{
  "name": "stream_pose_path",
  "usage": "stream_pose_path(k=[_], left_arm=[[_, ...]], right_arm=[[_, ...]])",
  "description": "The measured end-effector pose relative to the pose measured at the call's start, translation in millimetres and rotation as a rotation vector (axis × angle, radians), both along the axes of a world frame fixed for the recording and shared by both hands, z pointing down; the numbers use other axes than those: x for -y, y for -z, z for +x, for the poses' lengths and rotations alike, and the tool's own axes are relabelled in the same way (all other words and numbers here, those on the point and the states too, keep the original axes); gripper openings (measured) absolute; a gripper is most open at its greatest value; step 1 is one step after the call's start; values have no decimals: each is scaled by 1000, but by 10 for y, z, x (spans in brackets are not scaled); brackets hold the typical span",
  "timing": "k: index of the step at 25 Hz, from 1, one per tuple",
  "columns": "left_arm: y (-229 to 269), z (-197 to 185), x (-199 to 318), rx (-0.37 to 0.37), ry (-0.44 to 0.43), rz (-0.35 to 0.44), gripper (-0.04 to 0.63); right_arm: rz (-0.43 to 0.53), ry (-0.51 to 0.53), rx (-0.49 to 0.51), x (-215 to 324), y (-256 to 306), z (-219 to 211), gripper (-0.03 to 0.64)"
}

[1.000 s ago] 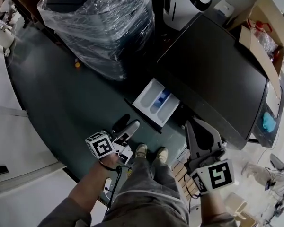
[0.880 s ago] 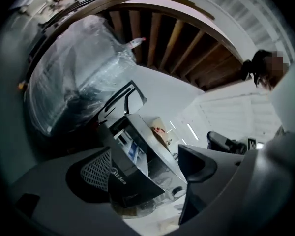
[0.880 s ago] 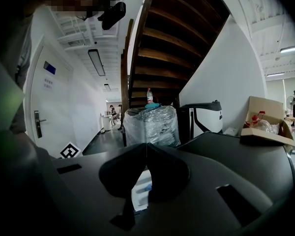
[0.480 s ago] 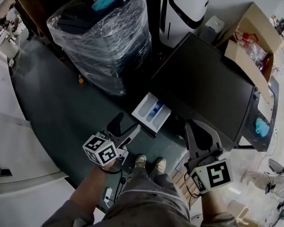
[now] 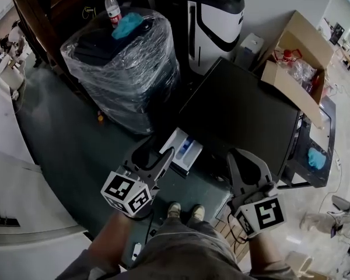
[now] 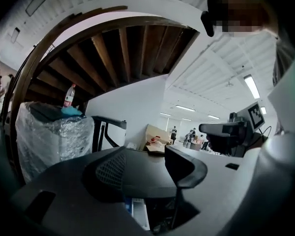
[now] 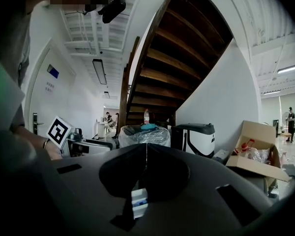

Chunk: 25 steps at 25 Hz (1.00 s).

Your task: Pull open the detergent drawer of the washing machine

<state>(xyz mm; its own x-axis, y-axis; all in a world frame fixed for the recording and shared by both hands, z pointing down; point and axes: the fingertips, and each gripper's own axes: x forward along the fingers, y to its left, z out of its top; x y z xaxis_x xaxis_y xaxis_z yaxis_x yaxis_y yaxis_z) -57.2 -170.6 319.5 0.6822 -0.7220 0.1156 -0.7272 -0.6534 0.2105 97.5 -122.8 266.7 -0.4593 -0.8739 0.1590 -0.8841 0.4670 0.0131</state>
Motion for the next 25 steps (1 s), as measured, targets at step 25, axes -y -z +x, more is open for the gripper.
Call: stream_pose_path(k=[25], left_arm=[[1181, 395, -264, 270, 55, 307, 18]], right_arm=[[179, -8, 39, -294, 775, 279, 31]])
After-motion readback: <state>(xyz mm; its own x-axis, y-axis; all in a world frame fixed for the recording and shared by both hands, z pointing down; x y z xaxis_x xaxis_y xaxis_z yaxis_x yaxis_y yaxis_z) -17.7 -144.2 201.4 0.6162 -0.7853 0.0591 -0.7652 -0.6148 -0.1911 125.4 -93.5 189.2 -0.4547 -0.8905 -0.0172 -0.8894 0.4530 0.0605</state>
